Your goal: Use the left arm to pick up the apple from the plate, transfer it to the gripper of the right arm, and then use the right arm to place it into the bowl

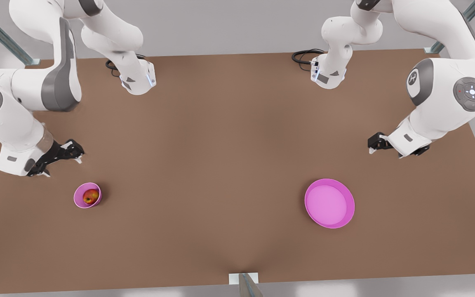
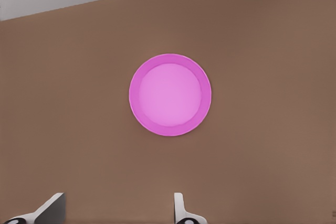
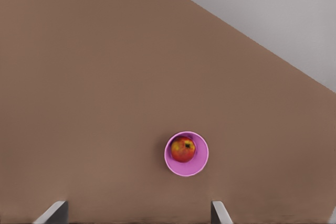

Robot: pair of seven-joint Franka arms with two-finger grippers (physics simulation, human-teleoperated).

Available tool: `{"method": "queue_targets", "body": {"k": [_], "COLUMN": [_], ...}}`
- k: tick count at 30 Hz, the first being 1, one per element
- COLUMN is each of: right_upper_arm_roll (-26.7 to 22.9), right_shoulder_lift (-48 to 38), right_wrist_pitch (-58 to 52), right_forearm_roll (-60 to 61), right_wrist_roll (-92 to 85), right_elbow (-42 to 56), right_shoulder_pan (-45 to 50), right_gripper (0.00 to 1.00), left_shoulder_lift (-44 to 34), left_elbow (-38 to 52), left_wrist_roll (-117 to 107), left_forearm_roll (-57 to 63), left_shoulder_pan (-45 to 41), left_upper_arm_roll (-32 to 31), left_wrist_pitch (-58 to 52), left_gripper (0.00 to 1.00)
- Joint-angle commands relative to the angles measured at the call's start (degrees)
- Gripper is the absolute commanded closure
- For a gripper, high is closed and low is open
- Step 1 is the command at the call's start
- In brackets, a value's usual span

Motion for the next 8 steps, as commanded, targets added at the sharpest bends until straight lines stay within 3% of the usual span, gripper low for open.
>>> {"method": "queue_targets", "body": {"k": [1,3,8], "right_upper_arm_roll": [-2.29,-2.2,-2.2], "right_shoulder_lift": [-1.94,-1.94,-0.09], "right_wrist_pitch": [-1.62,-1.53,-1.62], "right_forearm_roll": [2.07,2.24,3.3], "right_wrist_roll": [28.08,21.58,24.65], "right_elbow": [-1.45,-1.45,-0.66], "right_shoulder_pan": [1.35,0.12,0.91], "right_gripper": [0.0,0.0,0.0], "left_shoulder_lift": [-0.06,0.38,1.17], "left_elbow": [0.05,0.13,0.22], "left_wrist_roll": [-8.47,-8.65,-8.74], "left_forearm_roll": [0.27,0.27,0.27], "left_shoulder_pan": [-0.29,-0.29,-1.0], "left_upper_arm_roll": [-0.02,-0.02,-0.02], "left_wrist_pitch": [1.28,2.43,4.19], "left_gripper": [0.0,0.0,0.0]}}
